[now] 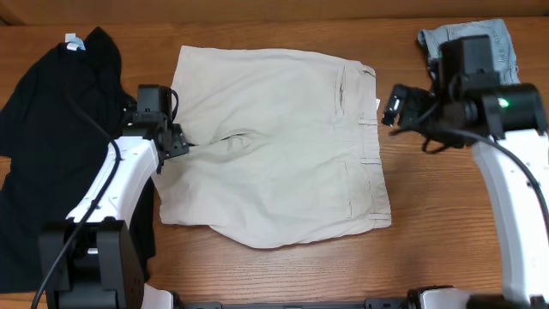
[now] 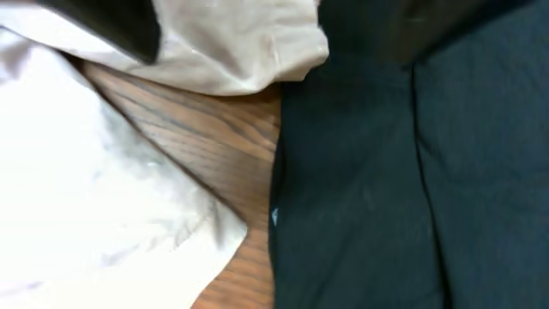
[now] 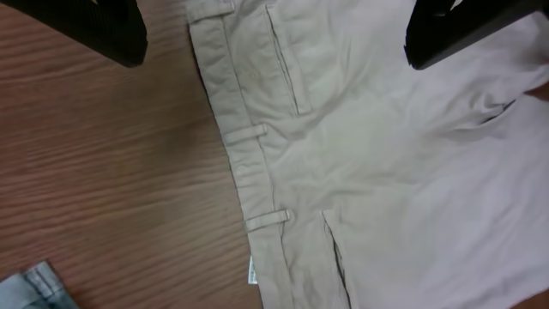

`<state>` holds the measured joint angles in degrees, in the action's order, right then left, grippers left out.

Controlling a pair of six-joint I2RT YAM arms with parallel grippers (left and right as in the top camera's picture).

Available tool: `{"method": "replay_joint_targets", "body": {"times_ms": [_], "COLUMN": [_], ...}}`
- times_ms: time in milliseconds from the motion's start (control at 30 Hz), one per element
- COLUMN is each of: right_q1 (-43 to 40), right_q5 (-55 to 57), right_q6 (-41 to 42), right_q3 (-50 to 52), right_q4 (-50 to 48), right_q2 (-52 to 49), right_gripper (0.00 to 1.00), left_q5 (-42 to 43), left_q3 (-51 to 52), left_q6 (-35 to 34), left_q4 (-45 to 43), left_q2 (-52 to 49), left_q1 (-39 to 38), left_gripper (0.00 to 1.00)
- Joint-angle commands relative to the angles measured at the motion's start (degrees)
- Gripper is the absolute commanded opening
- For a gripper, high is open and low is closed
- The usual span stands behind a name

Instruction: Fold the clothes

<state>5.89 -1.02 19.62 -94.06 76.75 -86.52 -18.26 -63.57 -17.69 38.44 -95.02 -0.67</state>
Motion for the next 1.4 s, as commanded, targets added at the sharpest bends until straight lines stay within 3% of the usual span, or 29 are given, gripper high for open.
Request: {"method": "replay_joint_targets", "body": {"times_ms": [0,167,367,767,933,1367], "right_q1": [-0.07,1.14,4.02,8.85,8.55,-2.99], "right_q5": [0.70,-2.73,-4.07,-4.02,-2.49,-1.88], "right_q6": [-1.53,-7.78,-10.10,-9.44,-8.28,-7.69], "right_q3": [0.11,0.13,0.15,1.55,5.70,9.60], "right_q4": [-2.49,-8.52,-12.13,-17.94,-21.73,-37.09], "right_q2": [-5.44,-13.99,-24.83,-37.42,-38.97,-41.18], "right_gripper": [0.98,0.95,0.91,0.80,0.80,0.75], "left_q5": [10.05,17.92,20.20,20.26,20.24,19.98], "left_q3": [-9.22,-20.76,-27.93,-28.13,-28.09,-28.09], "left_q6": [3.48,5.53,9.97,10.03,10.03,10.29], "left_q4": [5.70,15.61,19.78,19.54,19.56,17.53], "left_q2": [-0.09,-0.09,-0.09,-0.11,-0.13,-0.37], "left_q1": [-0.15,-0.15,-0.48,-0.55,-0.57,-1.79], "left_gripper": [1.00,1.00,1.00,1.00,1.00,1.00]}}
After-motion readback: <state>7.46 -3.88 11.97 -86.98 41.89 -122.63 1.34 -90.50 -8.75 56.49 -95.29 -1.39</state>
